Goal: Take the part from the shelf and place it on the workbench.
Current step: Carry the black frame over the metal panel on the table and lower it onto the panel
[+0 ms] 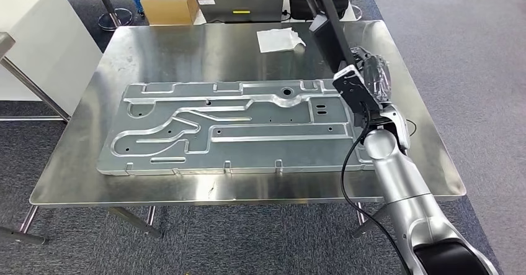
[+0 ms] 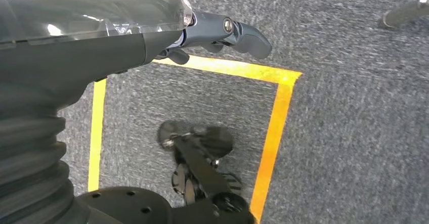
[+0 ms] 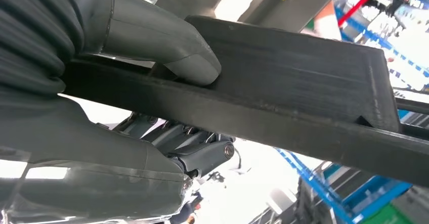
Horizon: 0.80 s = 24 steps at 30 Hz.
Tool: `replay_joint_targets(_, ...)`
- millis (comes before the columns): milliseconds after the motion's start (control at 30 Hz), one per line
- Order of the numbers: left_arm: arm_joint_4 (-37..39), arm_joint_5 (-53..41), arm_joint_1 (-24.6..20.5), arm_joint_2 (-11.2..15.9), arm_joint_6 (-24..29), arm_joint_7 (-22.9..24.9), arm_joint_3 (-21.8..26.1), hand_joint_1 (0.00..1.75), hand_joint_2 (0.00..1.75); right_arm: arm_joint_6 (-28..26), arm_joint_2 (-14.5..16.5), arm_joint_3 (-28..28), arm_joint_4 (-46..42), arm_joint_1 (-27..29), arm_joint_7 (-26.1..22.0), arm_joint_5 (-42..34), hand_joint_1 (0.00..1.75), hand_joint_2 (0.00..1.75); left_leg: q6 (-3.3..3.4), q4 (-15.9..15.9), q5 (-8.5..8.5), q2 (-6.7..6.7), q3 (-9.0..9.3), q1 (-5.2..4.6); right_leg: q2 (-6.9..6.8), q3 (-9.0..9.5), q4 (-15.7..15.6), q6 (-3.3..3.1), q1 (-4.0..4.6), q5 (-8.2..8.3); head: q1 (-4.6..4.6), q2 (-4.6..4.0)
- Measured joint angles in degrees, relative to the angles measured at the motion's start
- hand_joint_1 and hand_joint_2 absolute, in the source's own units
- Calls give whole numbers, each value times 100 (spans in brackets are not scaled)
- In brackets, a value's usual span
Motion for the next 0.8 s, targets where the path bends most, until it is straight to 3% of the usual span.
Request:
replay_joint_targets(67, 0, -1, -9, -1, 0, 1, 1, 0, 175, 73, 102, 65, 40, -54, 48, 112, 175, 175, 58, -611, 264, 4, 200, -21, 11, 20, 16, 39, 13, -27, 0, 0)
replay_joint_targets(167, 0, -12, -19, -5, -3, 3, 2, 0, 175, 153, 210, 158, 101, -114, 94, 255, 175, 175, 155, -741, 321, -3, 245, -31, 18, 1, 24, 139, 31, -41, 1, 0)
replay_joint_targets(233, 0, -29, -22, -23, -14, -3, 2, 0, 175, 225, 264, 231, 152, -149, 130, 403, 175, 175, 208, -788, 381, -7, 268, -4, 4, -48, 165, 204, 27, -163, 3, 1)
replay_joint_targets(333, 0, -76, -33, -42, -65, -21, 2, 0, 175, 378, 350, 462, 452, -334, 324, 999, 175, 175, 251, -812, 411, -6, 275, -3, -7, -445, 1082, 258, 8, -682, 4, 0)
replay_joint_targets(400, 0, -99, -42, -42, -100, -34, 2, 0, 175, 419, 411, 703, 835, -455, 506, 1620, 175, 175, 258, -806, 410, -4, 274, -8, -10, -645, 1551, 267, -4, -818, 4, 0)
replay_joint_targets(433, 0, -108, -47, -42, -110, -40, 2, 0, 175, 417, 442, 832, 1048, -499, 580, 1917, 175, 175, 256, -800, 409, -7, 274, -8, -13, -608, 1503, 262, -8, -739, 4, 0)
replay_joint_targets(467, 0, -115, -52, -42, -116, -45, 2, 0, 175, 402, 474, 948, 1260, -540, 635, 2179, 175, 175, 252, -791, 406, -13, 274, -8, -16, -468, 1250, 251, -10, -583, 4, 0)
replay_joint_targets(533, 0, -128, -56, -43, -135, -49, 2, 0, 175, 325, 566, 1150, 1725, -671, 712, 2616, 175, 175, 223, -753, 388, -27, 259, -21, -19, -78, 505, 209, 3, -290, 4, 0)
replay_joint_targets(600, 0, -133, -61, -44, -156, -49, 3, 0, 175, 226, 662, 1305, 2191, -827, 761, 2919, 175, 175, 173, -720, 373, -35, 234, -40, -18, 123, 101, 166, 28, -206, 3, 0)
replay_joint_targets(700, 0, -133, -60, -40, -165, -51, 4, 0, 175, 150, 748, 1440, 2641, -935, 780, 3066, 175, 175, 78, -701, 351, -34, 219, -32, -24, 138, 48, 81, 30, -195, 2, 0)
replay_joint_targets(767, 0, -133, -59, -38, -169, -53, 3, 0, 175, 141, 800, 1480, 2802, -999, 780, 3085, 175, 175, 15, -409, 147, -19, 98, -19, -33, 153, 9, 9, 6, -166, 1, 0)
replay_joint_targets(800, 0, -133, -60, -39, -170, -54, 3, 0, 175, 143, 823, 1495, 2868, -1033, 786, 3098, 175, 175, -11, -83, -38, -10, -43, -4, -35, 157, 3, -11, 4, -163, 1, 0)
